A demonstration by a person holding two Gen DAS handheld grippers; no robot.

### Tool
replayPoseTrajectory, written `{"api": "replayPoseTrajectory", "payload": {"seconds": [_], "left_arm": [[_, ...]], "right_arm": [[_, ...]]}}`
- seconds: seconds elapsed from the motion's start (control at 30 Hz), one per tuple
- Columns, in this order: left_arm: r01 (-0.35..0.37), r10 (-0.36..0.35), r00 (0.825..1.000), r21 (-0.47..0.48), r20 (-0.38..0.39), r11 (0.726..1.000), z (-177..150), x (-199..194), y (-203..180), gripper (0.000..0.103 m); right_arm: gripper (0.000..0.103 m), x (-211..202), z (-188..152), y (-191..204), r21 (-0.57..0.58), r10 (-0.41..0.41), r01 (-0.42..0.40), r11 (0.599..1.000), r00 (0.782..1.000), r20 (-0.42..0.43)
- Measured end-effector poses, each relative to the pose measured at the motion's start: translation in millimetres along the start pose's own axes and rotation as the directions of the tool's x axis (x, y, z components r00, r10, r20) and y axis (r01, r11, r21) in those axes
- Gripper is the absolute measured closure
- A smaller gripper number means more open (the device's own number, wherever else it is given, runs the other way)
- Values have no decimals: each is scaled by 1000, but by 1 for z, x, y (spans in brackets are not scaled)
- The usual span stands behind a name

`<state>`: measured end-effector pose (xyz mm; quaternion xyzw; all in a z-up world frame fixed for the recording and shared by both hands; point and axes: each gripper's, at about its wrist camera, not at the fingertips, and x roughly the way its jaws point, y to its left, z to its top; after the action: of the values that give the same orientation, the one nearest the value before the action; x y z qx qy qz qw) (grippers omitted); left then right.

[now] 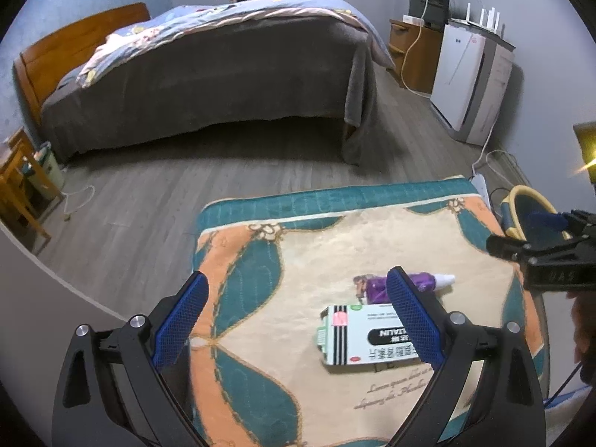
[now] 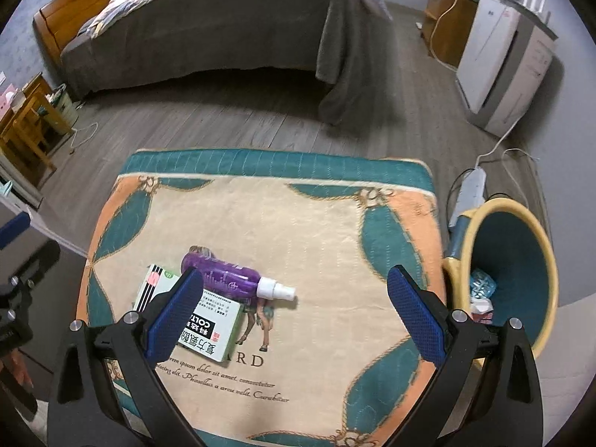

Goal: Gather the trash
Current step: 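Move both grippers back over the cushion, then grasp the white COLTALIN medicine box with the right gripper and lift it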

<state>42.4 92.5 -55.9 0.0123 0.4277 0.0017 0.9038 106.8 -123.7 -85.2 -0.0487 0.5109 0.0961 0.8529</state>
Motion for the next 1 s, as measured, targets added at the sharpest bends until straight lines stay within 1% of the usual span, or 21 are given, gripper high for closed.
{"api": "replayPoseTrajectory", "payload": {"seconds": [0.1, 0.23, 0.43, 0.57, 0.63, 0.83, 0.9, 1.0], "left_arm": [[7, -7, 1000, 12, -20, 1000, -3, 6, 6, 8], [-12, 14, 999, 59, -42, 998, -9, 14, 12, 8], [2, 3, 998, 86, -62, 996, -15, 19, 23, 8], [7, -1, 998, 82, -70, 997, -16, 21, 29, 8], [15, -9, 997, 74, -74, 997, -16, 21, 32, 8], [9, -4, 996, 64, -84, 998, -17, 23, 40, 8], [14, -9, 996, 53, -91, 999, -17, 24, 43, 8], [21, -17, 996, 49, -90, 999, -16, 24, 44, 8]], "right_arm": [[6, 12, -2, 6, -9, 3, -4, 1000, 999, -33], [6, 27, -8, 20, -49, 12, -16, 999, 997, -75], [6, 44, -22, 53, -175, 67, -89, 981, 990, -128], [6, 59, -35, 73, -243, 110, -155, 958, 975, -191], [6, 64, -39, 82, -275, 123, -179, 945, 970, -208], [6, 84, -50, 104, -379, 88, -183, 907, 963, -254], [6, 90, -52, 112, -414, 76, -182, 892, 963, -260], [6, 98, -52, 119, -444, 54, -169, 880, 964, -260]]}}
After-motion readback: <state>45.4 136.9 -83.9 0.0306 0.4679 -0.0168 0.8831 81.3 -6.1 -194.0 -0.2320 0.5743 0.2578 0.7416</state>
